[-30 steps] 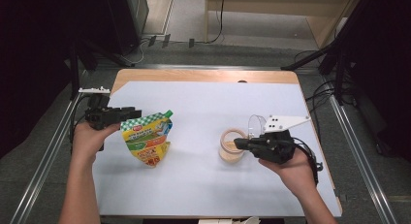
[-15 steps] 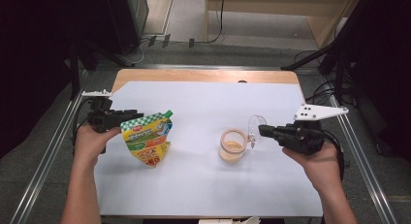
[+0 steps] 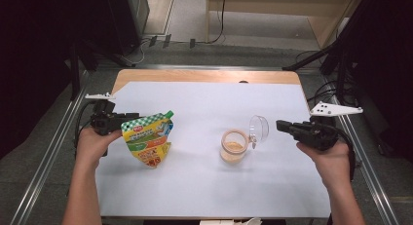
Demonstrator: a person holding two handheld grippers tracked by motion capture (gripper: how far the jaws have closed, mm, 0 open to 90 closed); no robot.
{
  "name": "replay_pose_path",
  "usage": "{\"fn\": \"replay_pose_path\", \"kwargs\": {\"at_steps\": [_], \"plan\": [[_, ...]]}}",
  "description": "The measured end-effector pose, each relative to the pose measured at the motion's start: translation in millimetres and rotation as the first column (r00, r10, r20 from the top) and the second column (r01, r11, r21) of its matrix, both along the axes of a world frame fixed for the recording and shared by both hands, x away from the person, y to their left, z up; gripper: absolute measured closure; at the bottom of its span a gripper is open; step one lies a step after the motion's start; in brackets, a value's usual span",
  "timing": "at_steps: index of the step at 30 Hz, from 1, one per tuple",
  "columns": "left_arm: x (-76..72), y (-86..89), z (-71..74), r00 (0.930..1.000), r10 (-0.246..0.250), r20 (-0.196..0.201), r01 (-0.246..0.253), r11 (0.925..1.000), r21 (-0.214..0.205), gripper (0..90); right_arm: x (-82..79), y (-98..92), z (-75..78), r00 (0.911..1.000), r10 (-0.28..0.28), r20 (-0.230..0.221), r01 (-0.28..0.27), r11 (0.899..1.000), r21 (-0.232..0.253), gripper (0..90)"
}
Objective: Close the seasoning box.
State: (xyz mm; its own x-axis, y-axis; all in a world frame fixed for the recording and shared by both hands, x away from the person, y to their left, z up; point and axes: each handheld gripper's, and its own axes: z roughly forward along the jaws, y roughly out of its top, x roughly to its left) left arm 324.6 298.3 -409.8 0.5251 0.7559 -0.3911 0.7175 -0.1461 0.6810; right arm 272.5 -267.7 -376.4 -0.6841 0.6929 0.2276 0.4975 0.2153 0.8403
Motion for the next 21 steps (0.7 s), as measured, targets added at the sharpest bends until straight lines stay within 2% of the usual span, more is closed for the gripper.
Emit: {"fn": "replay_pose_path", "kwargs": {"at_steps": [5, 9, 16, 19, 21], "plan": [[0.5, -0.2, -1.8, 1.0, 0.003, -0.007, -0.003, 1.0, 0.008, 49.4, 9.6, 5.7, -26.9, 0.9995, -0.007, -0.031, 0.007, 1.0, -0.01, 90.0], [0.6, -0.4, -3.0, 1.0, 0.0, -0.007, 0.0, 1.0, 0.009, 49.0, 13.5, 10.4, -40.6, 0.9992, -0.001, -0.04, 0.001, 1.0, -0.011, 90.0], [0.2, -0.4, -3.1, 1.0, 0.0, -0.005, 0.0, 1.0, 0.001, 48.3, 14.8, 15.0, -50.6, 0.9985, 0.004, -0.054, -0.004, 1.0, -0.003, 90.0], [0.4, 0.1, -2.7, 0.9999, -0.008, -0.011, 0.008, 0.9998, -0.02, 48.2, 15.1, 17.8, -52.2, 0.9981, 0.01, -0.061, -0.01, 1.0, -0.002, 90.0], [-0.1, 0.5, -2.1, 0.9999, -0.01, -0.001, 0.01, 0.9996, -0.025, 48.2, 15.0, 20.2, -53.3, 0.9979, 0.015, -0.064, -0.015, 1.0, -0.006, 90.0]]}}
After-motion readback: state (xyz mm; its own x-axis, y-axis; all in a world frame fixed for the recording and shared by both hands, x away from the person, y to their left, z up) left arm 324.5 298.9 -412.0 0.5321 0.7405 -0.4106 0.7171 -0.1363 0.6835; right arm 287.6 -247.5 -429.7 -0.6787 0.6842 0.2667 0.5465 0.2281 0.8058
